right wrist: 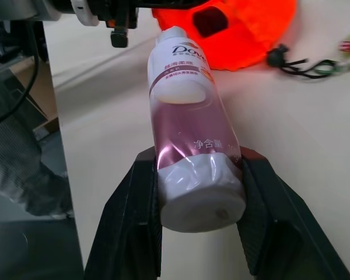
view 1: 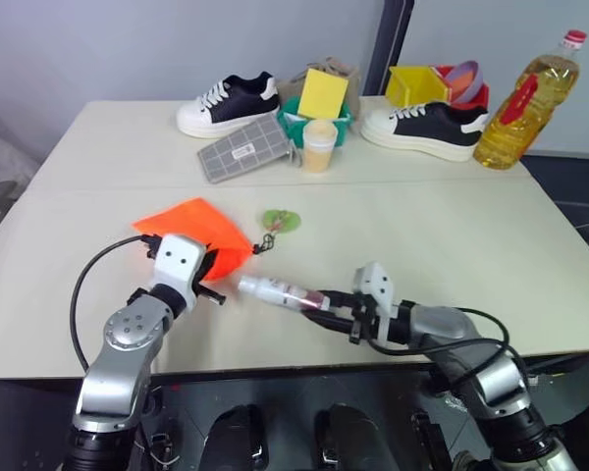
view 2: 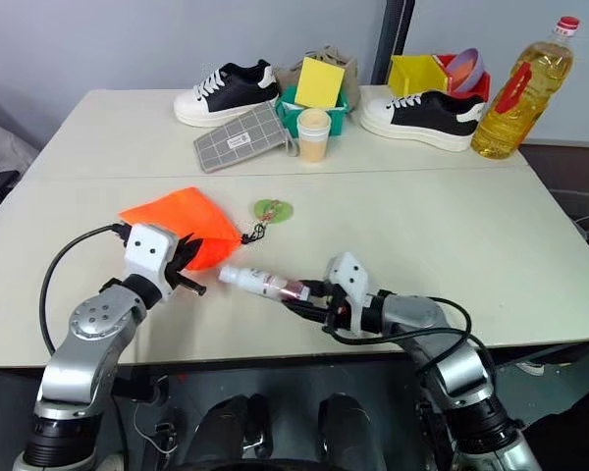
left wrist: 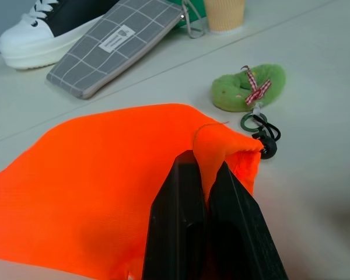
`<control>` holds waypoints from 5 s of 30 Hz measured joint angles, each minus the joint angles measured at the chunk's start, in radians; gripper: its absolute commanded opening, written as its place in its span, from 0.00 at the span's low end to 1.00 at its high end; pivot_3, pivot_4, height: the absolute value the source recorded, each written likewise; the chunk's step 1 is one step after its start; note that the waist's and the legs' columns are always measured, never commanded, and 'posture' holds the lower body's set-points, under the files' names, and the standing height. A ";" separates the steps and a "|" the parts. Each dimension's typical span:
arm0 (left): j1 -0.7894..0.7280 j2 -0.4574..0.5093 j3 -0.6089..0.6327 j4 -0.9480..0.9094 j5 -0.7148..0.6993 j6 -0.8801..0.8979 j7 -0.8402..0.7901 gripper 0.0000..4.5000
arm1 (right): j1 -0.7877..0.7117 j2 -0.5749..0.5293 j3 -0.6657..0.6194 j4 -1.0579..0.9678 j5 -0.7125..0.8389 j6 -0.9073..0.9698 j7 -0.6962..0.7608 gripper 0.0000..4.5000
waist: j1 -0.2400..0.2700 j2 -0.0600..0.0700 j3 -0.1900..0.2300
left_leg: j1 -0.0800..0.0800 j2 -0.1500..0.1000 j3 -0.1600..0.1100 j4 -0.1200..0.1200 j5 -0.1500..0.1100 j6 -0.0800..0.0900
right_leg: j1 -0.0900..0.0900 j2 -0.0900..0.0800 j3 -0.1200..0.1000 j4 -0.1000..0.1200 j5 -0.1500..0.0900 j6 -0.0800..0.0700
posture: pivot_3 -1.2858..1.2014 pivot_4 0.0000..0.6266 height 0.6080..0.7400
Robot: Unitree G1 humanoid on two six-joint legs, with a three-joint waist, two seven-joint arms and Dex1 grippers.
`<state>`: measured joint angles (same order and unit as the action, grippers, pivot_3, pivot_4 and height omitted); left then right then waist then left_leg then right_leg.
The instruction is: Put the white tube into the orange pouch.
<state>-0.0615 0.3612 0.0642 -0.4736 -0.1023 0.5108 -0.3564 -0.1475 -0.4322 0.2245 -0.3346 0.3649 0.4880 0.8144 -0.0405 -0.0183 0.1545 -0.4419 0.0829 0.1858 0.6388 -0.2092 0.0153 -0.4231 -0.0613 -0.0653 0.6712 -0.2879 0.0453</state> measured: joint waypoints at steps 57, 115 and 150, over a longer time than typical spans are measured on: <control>0.191 0.199 0.038 -0.089 -0.339 0.043 -0.250 0.00 | -0.190 0.151 0.045 0.060 0.001 0.225 -0.117 1.00 | -0.003 0.000 0.000 | -0.001 0.000 0.000 -0.006 -0.001 -0.003 | -0.002 -0.001 0.000 -0.004 -0.002 -0.005 | 0.52 0.24 1.00; 0.043 0.388 0.266 0.146 -0.629 0.136 -0.478 0.77 | -0.116 0.136 -0.332 0.071 -0.031 0.225 -0.378 0.01 | -0.004 0.000 0.000 | 0.000 0.000 0.001 -0.009 0.002 -0.009 | -0.003 0.000 0.000 -0.004 -0.003 -0.006 | 0.52 0.24 1.00; -0.344 0.079 -0.277 0.181 -0.403 0.399 -0.318 0.99 | -0.073 0.122 -0.261 -0.017 -0.044 0.203 -0.485 0.00 | 0.002 0.000 0.000 | 0.000 -0.001 0.000 -0.006 0.005 -0.008 | -0.001 0.003 0.001 -0.002 -0.001 -0.001 | 0.52 0.24 1.00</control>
<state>-0.4054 0.4400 -0.2130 -0.2922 -0.5055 0.9097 -0.6749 -0.2204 -0.3099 -0.0360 -0.3518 0.3211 0.6914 0.3296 -0.0389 -0.0187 0.1545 -0.4419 0.0823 0.1855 0.6332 -0.2038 0.0074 -0.4243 -0.0586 -0.0647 0.6688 -0.2892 0.0440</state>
